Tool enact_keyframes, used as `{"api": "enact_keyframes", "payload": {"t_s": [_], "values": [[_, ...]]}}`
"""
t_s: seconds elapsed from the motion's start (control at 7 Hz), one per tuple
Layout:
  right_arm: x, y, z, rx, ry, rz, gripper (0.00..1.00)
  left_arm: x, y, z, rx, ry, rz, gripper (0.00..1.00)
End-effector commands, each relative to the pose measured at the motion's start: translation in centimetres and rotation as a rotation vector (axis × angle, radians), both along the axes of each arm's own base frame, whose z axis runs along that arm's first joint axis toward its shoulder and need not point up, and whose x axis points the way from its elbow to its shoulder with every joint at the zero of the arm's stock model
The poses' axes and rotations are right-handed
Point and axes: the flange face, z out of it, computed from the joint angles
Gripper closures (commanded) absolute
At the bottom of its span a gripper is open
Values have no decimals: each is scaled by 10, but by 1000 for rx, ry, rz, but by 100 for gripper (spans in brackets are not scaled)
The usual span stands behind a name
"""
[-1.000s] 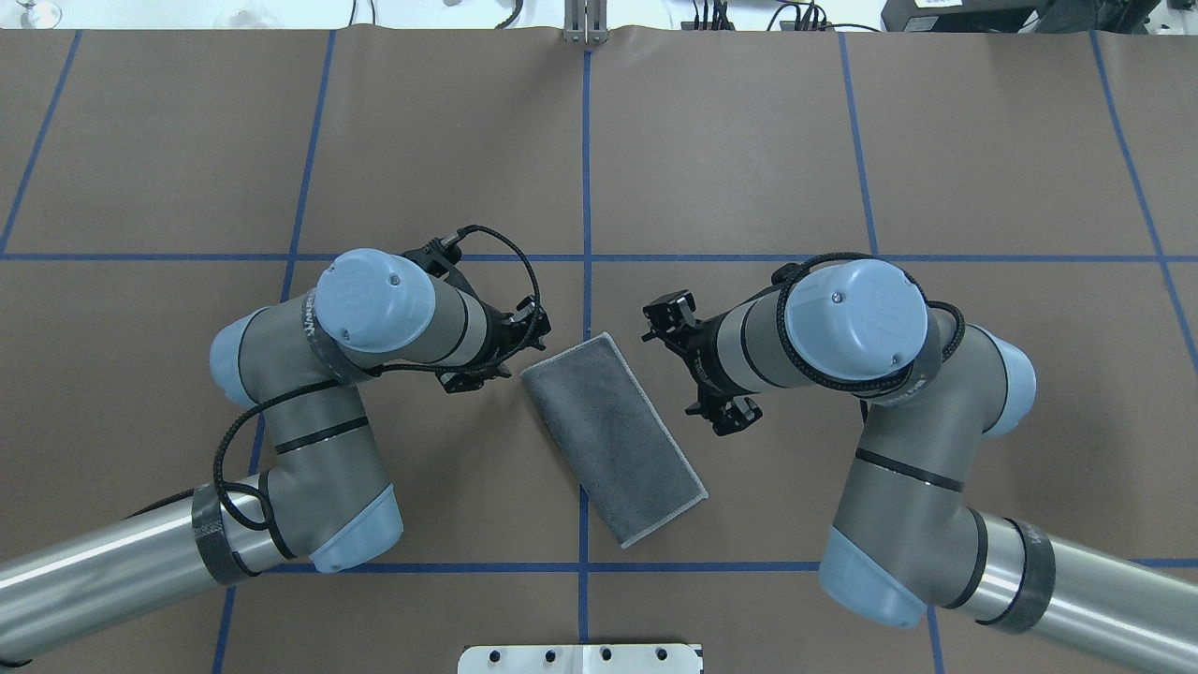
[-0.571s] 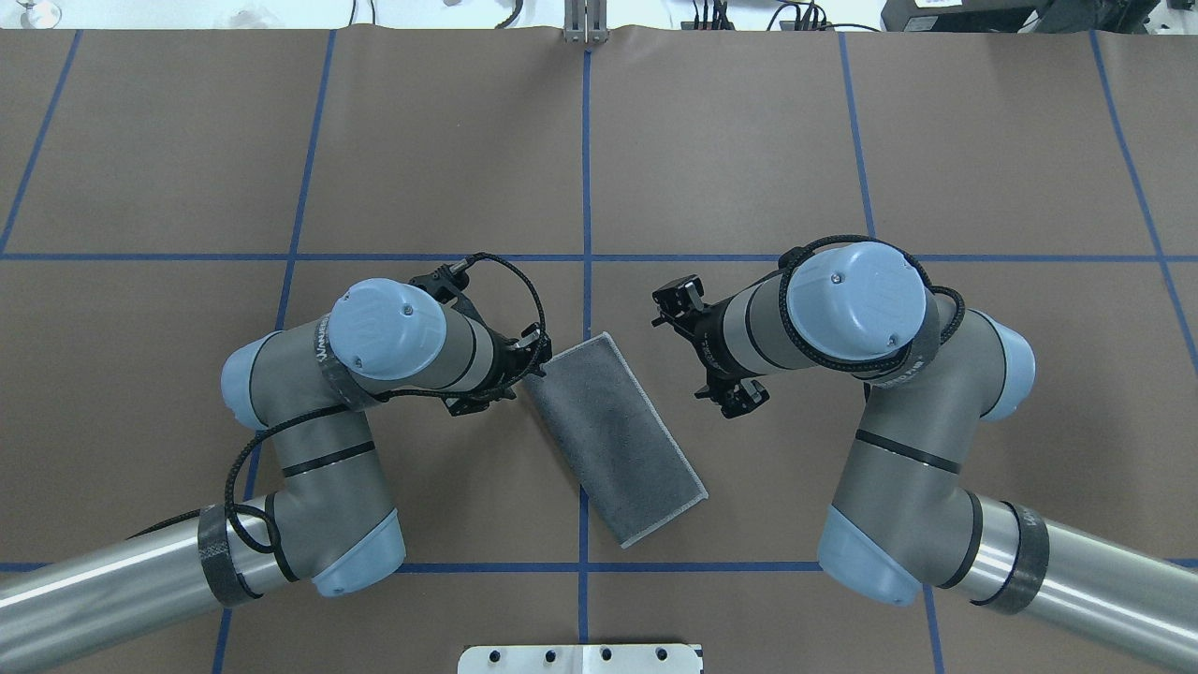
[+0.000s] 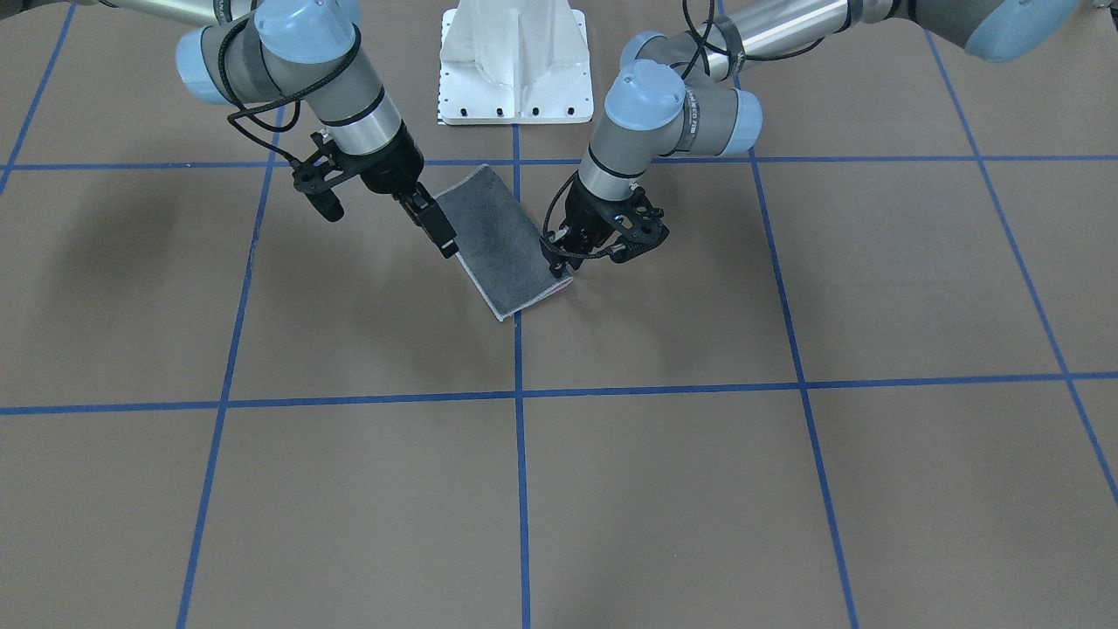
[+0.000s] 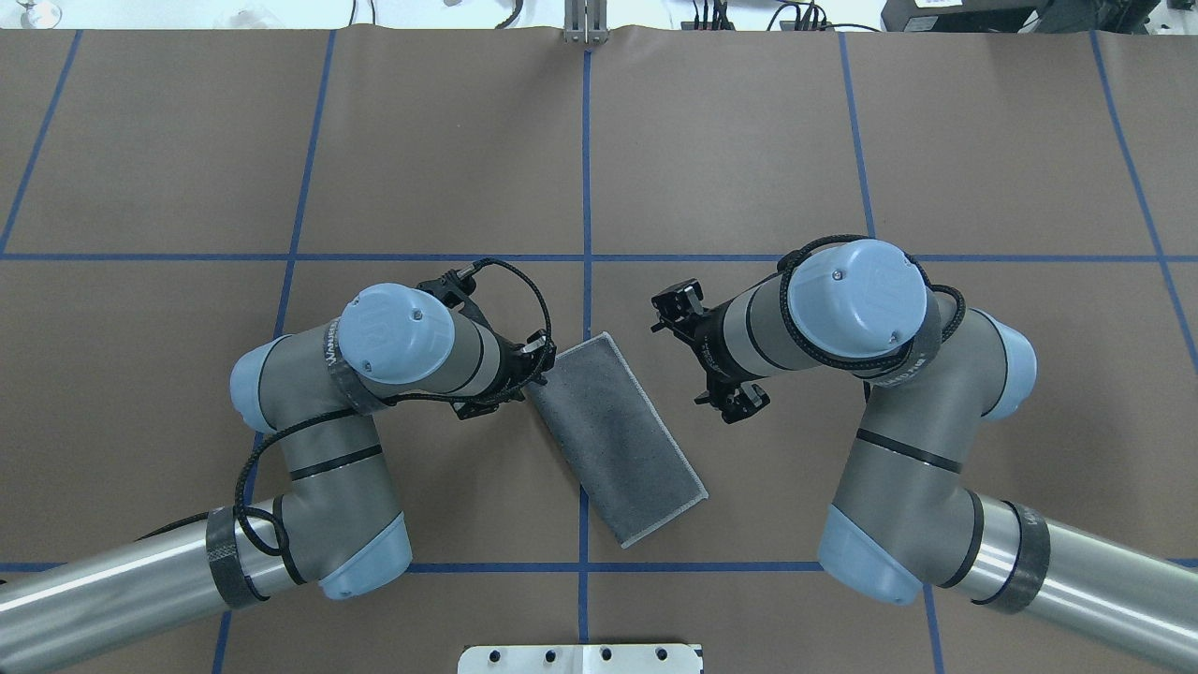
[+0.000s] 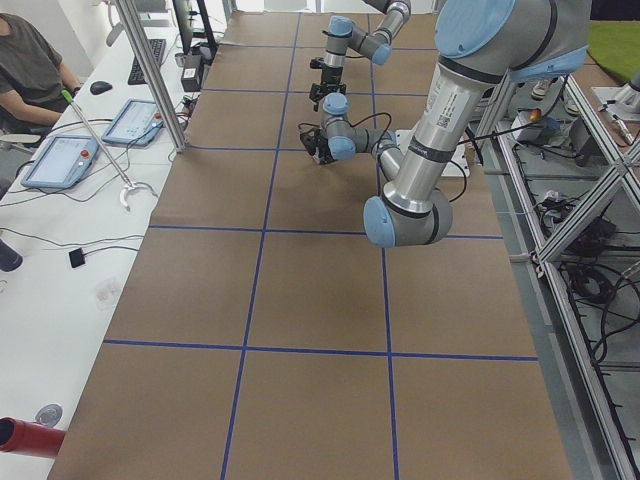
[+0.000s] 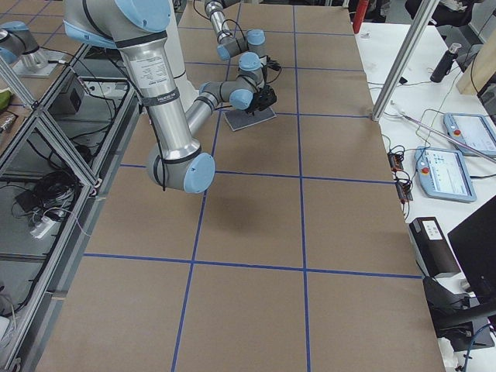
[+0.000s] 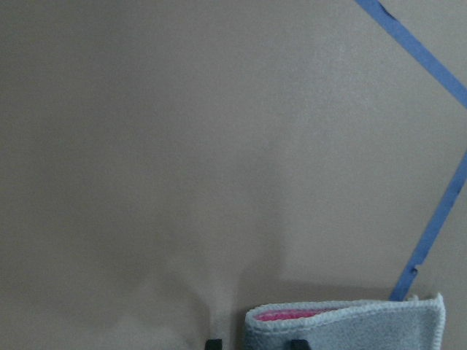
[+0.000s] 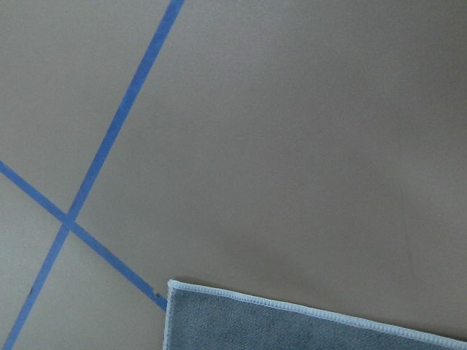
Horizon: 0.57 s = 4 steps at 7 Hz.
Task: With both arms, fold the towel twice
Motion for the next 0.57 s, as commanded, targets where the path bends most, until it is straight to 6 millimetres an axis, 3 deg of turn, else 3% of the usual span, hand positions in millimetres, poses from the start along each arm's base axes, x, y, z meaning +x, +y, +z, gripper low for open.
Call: {"api": "enact_keyframes", "payload": {"t_s": [0.0, 0.14, 0.29, 0.43], "values": [[-1, 1, 1, -3, 2, -3, 0, 2, -1, 3, -3, -6, 1, 64], [-1, 2, 3, -5, 4, -6, 0, 2, -1, 3, -3, -6, 1, 92], [-1, 2, 3, -5, 3, -7, 0, 4, 0, 4, -6, -8, 2, 100], [-1, 2, 4, -6, 4, -9, 0, 4, -1, 1, -3, -3, 1, 100]]}}
